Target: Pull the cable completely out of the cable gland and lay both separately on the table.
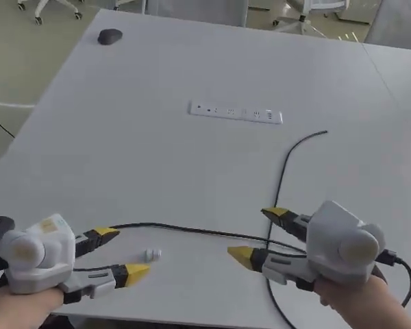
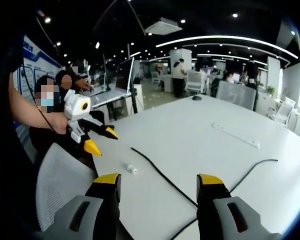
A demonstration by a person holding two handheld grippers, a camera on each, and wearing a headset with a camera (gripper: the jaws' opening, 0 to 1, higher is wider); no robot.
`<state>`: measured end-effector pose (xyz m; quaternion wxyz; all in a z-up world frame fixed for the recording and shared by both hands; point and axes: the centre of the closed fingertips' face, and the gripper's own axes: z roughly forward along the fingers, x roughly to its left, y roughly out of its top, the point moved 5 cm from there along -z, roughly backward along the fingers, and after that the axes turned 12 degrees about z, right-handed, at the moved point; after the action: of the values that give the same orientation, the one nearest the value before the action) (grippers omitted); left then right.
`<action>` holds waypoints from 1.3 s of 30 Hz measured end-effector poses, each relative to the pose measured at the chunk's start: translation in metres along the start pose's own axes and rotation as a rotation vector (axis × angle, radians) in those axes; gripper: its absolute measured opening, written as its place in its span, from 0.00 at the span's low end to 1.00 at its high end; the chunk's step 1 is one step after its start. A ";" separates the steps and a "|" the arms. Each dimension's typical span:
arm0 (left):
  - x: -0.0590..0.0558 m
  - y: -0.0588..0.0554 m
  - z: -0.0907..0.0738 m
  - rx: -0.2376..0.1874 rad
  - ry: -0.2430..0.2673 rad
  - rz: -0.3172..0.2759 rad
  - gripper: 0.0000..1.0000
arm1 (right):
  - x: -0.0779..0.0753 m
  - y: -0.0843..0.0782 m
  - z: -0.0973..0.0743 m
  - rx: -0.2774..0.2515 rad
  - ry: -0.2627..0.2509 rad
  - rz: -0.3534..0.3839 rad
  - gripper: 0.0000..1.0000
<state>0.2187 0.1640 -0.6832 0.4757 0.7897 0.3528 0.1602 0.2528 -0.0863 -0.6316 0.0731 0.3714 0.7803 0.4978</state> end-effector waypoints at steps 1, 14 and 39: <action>0.000 0.000 -0.003 -0.003 0.007 0.001 0.64 | 0.000 -0.006 -0.003 0.004 -0.001 0.011 0.62; -0.006 -0.011 -0.022 0.001 0.030 -0.066 0.77 | 0.003 -0.057 -0.025 0.053 -0.023 0.118 0.76; -0.011 -0.029 -0.038 0.013 0.048 -0.112 0.96 | 0.014 -0.086 -0.030 0.106 0.001 0.189 0.99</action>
<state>0.1765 0.1892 -0.6883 0.4703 0.7677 0.4087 0.1499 0.1850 -0.1186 -0.6846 0.0057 0.4465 0.7672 0.4605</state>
